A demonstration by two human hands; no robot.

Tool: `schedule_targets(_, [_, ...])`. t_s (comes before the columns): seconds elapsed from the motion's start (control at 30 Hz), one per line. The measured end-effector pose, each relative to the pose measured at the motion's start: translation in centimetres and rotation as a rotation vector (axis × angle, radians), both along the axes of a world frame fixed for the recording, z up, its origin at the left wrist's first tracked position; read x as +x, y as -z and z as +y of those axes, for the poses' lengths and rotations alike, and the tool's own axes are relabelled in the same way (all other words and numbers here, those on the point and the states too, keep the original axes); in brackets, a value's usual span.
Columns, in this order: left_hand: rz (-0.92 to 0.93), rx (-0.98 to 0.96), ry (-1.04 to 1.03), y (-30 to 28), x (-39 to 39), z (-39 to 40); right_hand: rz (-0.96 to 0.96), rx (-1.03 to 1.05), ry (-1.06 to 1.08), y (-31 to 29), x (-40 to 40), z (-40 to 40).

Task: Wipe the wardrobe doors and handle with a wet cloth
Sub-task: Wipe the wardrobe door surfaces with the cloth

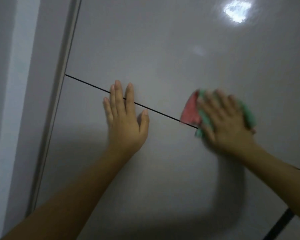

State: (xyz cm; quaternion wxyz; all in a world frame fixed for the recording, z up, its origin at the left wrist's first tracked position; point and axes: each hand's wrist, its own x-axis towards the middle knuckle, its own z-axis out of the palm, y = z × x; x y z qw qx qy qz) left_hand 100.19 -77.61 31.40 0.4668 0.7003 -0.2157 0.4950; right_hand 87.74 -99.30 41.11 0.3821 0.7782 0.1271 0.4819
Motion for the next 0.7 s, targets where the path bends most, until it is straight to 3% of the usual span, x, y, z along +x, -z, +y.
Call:
schedule_targets(0.07, [-0.036, 0.015, 0.026, -0.9, -0.9, -1.1, -0.216, 0.177, 0.030, -3.4, 0.4, 0.2])
schedule_targets(0.13, [-0.052, 0.022, 0.055, -1.9, -1.9, -2.4, -0.337, 0.298, 0.010, -2.5, 1.4, 1.2])
schedule_targets(0.2, [-0.070, 0.028, 0.070, -2.6, -2.7, -3.8, -0.196, 0.206, -0.027, 0.8, 1.3, 1.0])
schedule_targets(0.27, [-0.064, 0.052, 0.083, -3.3, -3.5, -5.1, 0.053, -0.017, -0.053, 3.5, -0.4, -0.6])
schedule_targets(0.37, [-0.053, 0.115, 0.123, -4.1, -5.4, -7.3, 0.205, -0.167, -0.037, 1.5, -3.7, -4.1])
schedule_targets(0.5, [-0.089, 0.173, 0.148, -5.4, -7.1, -9.5, -0.125, 0.151, 0.067, -5.9, -5.9, -7.4])
schedule_targets(0.6, [-0.130, 0.182, 0.163, -6.0, -8.3, -11.4, -0.354, 0.346, 0.032, -5.7, -5.2, -7.0])
schedule_targets(0.7, [-0.139, 0.154, 0.188, -6.5, -9.5, -13.4, -0.210, 0.255, 0.013, 0.1, -6.0, -8.0])
